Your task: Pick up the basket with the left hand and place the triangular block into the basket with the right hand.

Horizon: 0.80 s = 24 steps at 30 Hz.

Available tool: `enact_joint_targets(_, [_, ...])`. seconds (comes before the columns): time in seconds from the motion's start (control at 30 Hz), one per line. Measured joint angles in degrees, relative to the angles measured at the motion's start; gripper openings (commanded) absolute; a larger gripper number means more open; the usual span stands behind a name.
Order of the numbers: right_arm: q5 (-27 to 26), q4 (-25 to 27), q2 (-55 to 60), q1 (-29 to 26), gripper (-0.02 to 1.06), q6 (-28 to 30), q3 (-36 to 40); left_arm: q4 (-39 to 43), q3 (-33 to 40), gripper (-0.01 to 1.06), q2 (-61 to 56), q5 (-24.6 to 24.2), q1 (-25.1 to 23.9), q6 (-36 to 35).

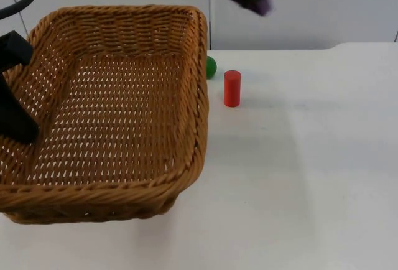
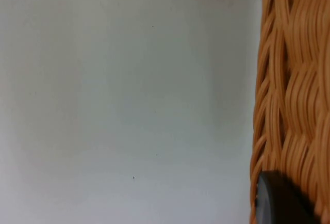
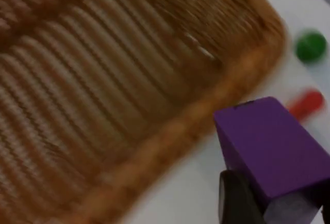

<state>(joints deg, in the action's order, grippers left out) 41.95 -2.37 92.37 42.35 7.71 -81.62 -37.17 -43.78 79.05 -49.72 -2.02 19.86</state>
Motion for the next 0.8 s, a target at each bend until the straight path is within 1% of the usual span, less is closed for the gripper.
enact_joint_targets(0.1, [-4.8, 0.7, 1.3, 4.0, 0.00, 0.1, 0.0, 0.0, 0.0, 0.00, 0.0, 0.0, 0.0, 0.0])
enact_joint_targets(0.13, [-4.8, 0.7, 1.3, 4.0, 0.00, 0.1, 0.0, 0.0, 0.0, 0.00, 0.0, 0.0, 0.0, 0.0])
enact_joint_targets(0.27, [-11.4, 1.3, 5.7, 7.0, 0.00, 0.2, 0.0, 0.0, 0.0, 0.00, 0.0, 0.0, 0.0, 0.0])
enact_joint_targets(0.3, [-11.4, 1.3, 5.7, 7.0, 0.00, 0.2, 0.0, 0.0, 0.0, 0.00, 0.0, 0.0, 0.0, 0.0])
enact_joint_targets(0.4, [-14.6, 1.6, 9.4, 7.3, 0.01, 0.2, 0.0, 0.0, 0.0, 0.00, 0.0, -0.1, 0.0, 0.1])
enact_joint_targets(0.43, [-14.6, 1.6, 9.4, 7.3, 0.03, 0.2, 0.0, 0.0, 0.0, 0.00, 0.0, -0.1, 0.0, 0.1])
enact_joint_targets(0.47, [-14.7, 1.6, 10.4, 7.3, 0.03, 0.2, 0.0, 0.0, 0.0, 0.00, 0.0, -0.1, 0.0, 0.2])
enact_joint_targets(0.5, [-14.7, 1.6, 11.2, 7.3, 0.09, 0.2, 0.0, 0.0, 0.0, 0.00, 0.0, -0.1, 0.0, 0.1])
enact_joint_targets(0.53, [-14.7, 1.6, 12.1, 7.3, 0.16, 0.2, 0.0, 0.0, 0.0, 0.00, 0.0, -0.1, 0.0, 0.1])
enact_joint_targets(0.57, [-14.7, 1.6, 12.8, 7.3, 0.29, 0.2, 0.0, 0.0, 0.0, 0.00, 0.0, -0.1, 0.0, 0.1])
enact_joint_targets(0.6, [-14.9, 1.6, 13.3, 7.3, 0.34, 0.2, 0.0, 0.0, 0.0, 0.00, 0.0, -0.1, 0.0, 0.1])
enact_joint_targets(0.63, [-14.9, 1.6, 13.3, 7.3, 0.48, 0.2, 0.0, 0.0, 0.0, 0.00, 0.0, -0.1, 0.0, 0.1])
enact_joint_targets(0.67, [-14.9, 1.6, 13.6, 7.3, 0.48, 0.2, 0.1, 0.0, 0.0, 0.00, 0.0, -0.1, 0.0, 0.1])
enact_joint_targets(0.73, [-15.1, 1.6, 13.8, 7.3, 0.61, 0.2, 0.1, 0.0, 0.0, 0.00, 0.0, -0.1, 0.0, 0.1])
enact_joint_targets(0.77, [-15.1, 1.6, 13.8, 7.3, 0.64, 0.2, 0.1, 0.0, 0.0, 0.00, 0.0, -0.1, 0.0, 0.1])
enact_joint_targets(0.8, [-15.7, 1.6, 13.8, 7.3, 0.64, 0.2, 0.1, 0.2, 0.0, 0.00, 0.0, -0.2, 0.0, 0.1])
